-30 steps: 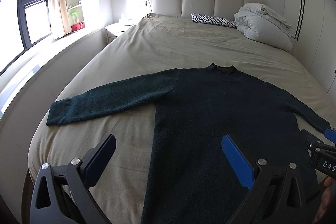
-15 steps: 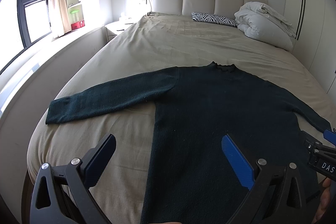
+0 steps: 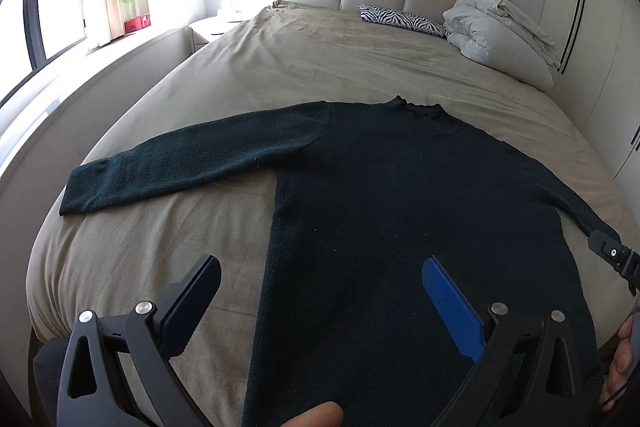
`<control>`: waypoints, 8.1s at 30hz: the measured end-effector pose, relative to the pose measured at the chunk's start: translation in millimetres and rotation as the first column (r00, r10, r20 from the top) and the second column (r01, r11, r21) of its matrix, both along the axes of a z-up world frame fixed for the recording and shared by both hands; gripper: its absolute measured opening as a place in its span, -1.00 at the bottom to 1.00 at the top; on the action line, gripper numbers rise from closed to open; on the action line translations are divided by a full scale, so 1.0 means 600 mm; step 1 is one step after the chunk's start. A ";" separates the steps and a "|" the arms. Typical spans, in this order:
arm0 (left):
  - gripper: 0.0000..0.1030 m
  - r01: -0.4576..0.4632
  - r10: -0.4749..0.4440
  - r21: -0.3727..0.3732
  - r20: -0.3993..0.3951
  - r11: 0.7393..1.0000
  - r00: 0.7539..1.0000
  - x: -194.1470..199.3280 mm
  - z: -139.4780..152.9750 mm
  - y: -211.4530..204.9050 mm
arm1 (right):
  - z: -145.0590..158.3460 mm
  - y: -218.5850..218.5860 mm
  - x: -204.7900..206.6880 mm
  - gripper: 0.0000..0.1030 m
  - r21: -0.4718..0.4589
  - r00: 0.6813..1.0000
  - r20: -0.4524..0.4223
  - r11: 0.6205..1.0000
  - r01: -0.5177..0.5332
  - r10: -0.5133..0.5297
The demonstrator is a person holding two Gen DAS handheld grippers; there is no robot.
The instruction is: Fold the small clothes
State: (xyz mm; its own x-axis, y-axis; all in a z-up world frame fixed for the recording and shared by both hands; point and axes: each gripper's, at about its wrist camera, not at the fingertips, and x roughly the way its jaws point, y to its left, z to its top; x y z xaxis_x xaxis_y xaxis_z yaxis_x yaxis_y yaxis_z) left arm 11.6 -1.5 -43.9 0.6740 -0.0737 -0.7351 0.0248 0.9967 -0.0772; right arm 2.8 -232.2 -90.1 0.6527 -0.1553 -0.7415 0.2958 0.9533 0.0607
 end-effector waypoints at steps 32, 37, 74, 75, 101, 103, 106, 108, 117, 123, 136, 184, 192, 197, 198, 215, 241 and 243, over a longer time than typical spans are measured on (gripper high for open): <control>0.84 0.091 -0.189 -0.404 -0.209 0.910 0.959 0.182 -0.102 -0.046 | -0.159 -0.783 -0.042 -0.85 0.499 0.759 0.072 0.682 0.535 -0.648; 0.84 0.094 -0.205 -0.494 -0.175 0.864 0.963 0.201 -0.096 -0.025 | -0.066 -0.673 0.072 -0.86 0.407 0.873 0.155 0.835 0.369 -0.462; 0.28 0.201 -0.324 -0.405 -0.261 0.892 0.909 0.380 -0.151 -0.234 | -0.061 -0.303 0.094 0.13 0.477 0.969 0.247 0.872 -0.112 -0.011; 0.07 0.205 -0.325 -0.396 -0.263 0.895 0.908 0.382 -0.151 -0.239 | -0.064 -0.318 0.087 0.12 0.482 0.969 0.247 0.870 -0.101 -0.025; -0.81 0.189 -0.242 -0.325 -0.130 0.926 0.962 0.416 -0.156 -0.086 | -0.176 -0.519 0.342 0.09 0.542 0.990 0.035 0.835 0.098 -0.139; -0.81 0.193 -0.242 -0.342 -0.107 0.920 0.964 0.414 -0.154 -0.082 | -0.185 -0.527 0.371 0.08 0.554 0.991 0.031 0.827 0.093 -0.132; -0.81 0.209 -0.245 -0.315 -0.081 0.926 0.966 0.415 -0.149 -0.082 | -0.200 -0.518 0.421 -0.22 0.532 0.997 -0.017 0.844 0.073 -0.076; -0.81 0.211 -0.242 -0.306 -0.066 0.928 0.968 0.419 -0.145 -0.090 | -0.210 -0.510 0.445 -0.59 0.489 0.997 -0.048 0.869 0.080 -0.065; -0.80 0.197 -0.211 -0.281 -0.019 0.939 0.977 0.418 -0.172 -0.095 | -0.219 -0.520 0.430 -0.88 0.493 0.994 -0.019 0.864 0.101 -0.106; -0.76 0.186 -0.211 -0.356 -0.031 0.916 0.977 0.427 -0.186 -0.076 | -0.242 -0.524 0.427 -0.93 0.517 0.991 0.015 0.849 0.106 -0.133; -0.74 0.188 -0.213 -0.380 -0.023 0.906 0.977 0.424 -0.191 -0.070 | -0.147 -0.390 0.331 0.03 0.206 0.992 -0.127 0.978 0.023 0.003; 0.32 -0.539 0.670 -0.790 -0.235 0.290 0.704 0.100 -0.190 0.602 | 0.034 0.067 0.126 0.94 0.314 0.931 0.319 0.906 -0.282 0.180; -0.84 -0.590 0.658 -0.739 -0.272 0.325 0.702 0.151 -0.196 0.625 | 0.018 0.007 0.112 0.78 0.384 0.939 0.319 0.889 -0.250 0.126; -0.84 -0.500 0.586 -0.648 -0.101 0.574 0.804 0.212 -0.088 0.534 | -0.008 -0.035 0.108 0.65 0.407 0.948 0.304 0.887 -0.217 0.093; -0.84 -0.463 0.547 -0.617 -0.062 0.636 0.835 0.229 -0.064 0.496 | -0.015 -0.046 0.107 0.65 0.417 0.951 0.298 0.885 -0.206 0.081; -0.05 0.337 -0.337 -0.161 0.025 0.928 0.941 0.362 -0.062 -0.308 | -0.108 -0.262 0.022 0.65 0.509 0.952 0.263 0.861 0.003 -0.159; 0.38 0.036 -0.002 -0.343 0.101 0.939 0.995 0.241 -0.067 0.152 | -0.238 -0.138 0.456 0.04 0.672 0.962 -0.150 0.737 -0.071 0.229; 0.38 0.025 0.009 -0.353 0.094 0.935 0.996 0.246 -0.073 0.164 | -0.241 -0.124 0.466 -0.13 0.644 0.959 -0.153 0.760 -0.087 0.240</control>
State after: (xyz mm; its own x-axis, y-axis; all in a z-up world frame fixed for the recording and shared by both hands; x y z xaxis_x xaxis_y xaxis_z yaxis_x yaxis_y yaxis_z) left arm 159.2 96.9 -87.8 0.7360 -0.3230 -0.5950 0.0567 0.9052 -0.4212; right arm 282.1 -306.5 -235.0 0.4384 0.4869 -0.7555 0.2166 0.7586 0.6146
